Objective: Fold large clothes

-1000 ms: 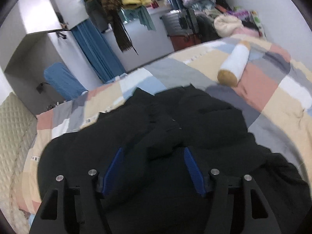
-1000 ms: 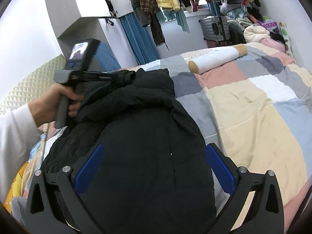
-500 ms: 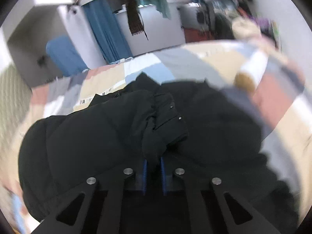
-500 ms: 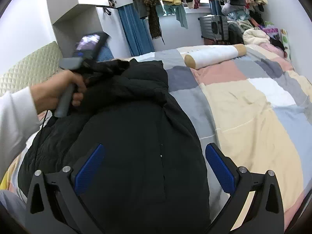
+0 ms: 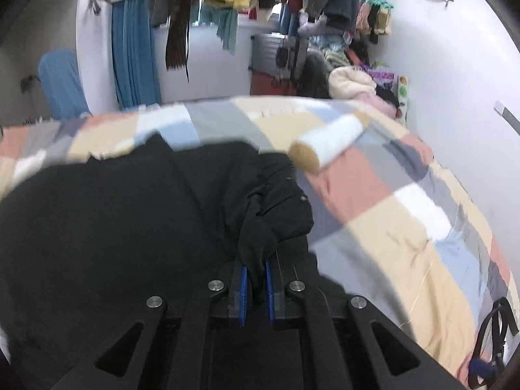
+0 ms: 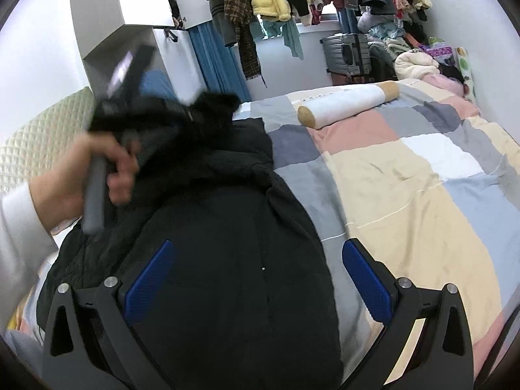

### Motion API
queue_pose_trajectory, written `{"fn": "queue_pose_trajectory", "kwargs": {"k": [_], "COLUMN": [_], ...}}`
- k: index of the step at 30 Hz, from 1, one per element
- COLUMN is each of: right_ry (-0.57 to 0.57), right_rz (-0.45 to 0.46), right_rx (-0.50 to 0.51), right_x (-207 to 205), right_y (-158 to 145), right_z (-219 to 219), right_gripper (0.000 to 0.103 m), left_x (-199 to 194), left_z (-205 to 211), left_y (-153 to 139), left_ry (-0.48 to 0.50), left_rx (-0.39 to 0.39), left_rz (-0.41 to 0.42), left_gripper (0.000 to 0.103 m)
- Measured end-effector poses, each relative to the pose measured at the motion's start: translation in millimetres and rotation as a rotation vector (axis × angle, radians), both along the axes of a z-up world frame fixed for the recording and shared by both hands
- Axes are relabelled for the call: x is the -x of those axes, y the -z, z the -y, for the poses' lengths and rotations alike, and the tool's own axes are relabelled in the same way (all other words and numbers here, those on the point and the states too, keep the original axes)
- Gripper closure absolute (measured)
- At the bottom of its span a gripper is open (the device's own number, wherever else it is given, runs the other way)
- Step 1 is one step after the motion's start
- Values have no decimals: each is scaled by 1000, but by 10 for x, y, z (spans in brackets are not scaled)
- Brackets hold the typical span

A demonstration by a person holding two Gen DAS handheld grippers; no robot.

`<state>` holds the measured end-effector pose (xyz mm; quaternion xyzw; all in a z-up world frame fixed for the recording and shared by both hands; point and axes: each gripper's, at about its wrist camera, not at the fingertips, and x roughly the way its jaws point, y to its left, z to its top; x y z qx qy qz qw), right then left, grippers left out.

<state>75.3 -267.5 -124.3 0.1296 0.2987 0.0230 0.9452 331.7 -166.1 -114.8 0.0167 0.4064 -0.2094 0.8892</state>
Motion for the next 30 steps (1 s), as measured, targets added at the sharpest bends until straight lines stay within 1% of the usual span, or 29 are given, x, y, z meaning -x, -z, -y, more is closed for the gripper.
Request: {"fn": "queue_pose_trajectory", "kwargs": {"k": [2,4,5,9,11,13,14,15,16,17,18,20,22,28,30], "right_ry": [3,3,-1,-10,-16,-20,-20,-19,-19,-20,-17,-9,-10,-35,-43], "right_rz": [-3,-5,-5,-14,-16,-12,-8,-6,-5,0,7,9,13,48,67], "right_rx": [-15,-23,-28,-31,-24,-18,-15,-14,-21,-29,-28,-22,-38,-36,-36], "right_x": [-2,-11,-22,-80,-87,-73,-64,-56,-44,-31,-17,3,14,71,113], "right_y": [18,29,35,76,76,66,60,55,48,43,37,37,37,-41,-84], "right_z": [29,48,52,50,32,17,15,13,19,27,33,38,52,-25,-53], "right_gripper": [0,0,0,0,0,0,0,0,0,0,0,0,0,0,0], "left_x": [11,34,46,109,149,168,183,238,286,363,411,522,629,1203,1440], "left_z": [22,23,4,-58,-55,-20,7,-1,-1,-27,-45,-112,-159,-379,-475], "left_y": [195,322,370,336,312,228,209,158,111,35,-12,-115,-185,-663,-894], "left_ry": [16,7,0,-24,-29,-61,-71,-82,-98,-126,-137,-140,-147,-163,-171], "left_rx": [-8,-21,-16,17,-3,-43,-47,-50,-58,-70,-74,-73,-75,-97,-99], "left_rz": [-14,-30,-25,-8,10,37,46,70,99,144,162,159,151,210,242], "left_gripper": [94,94,94,93,91,84,74,53,39,18,15,15,15,15,15]}}
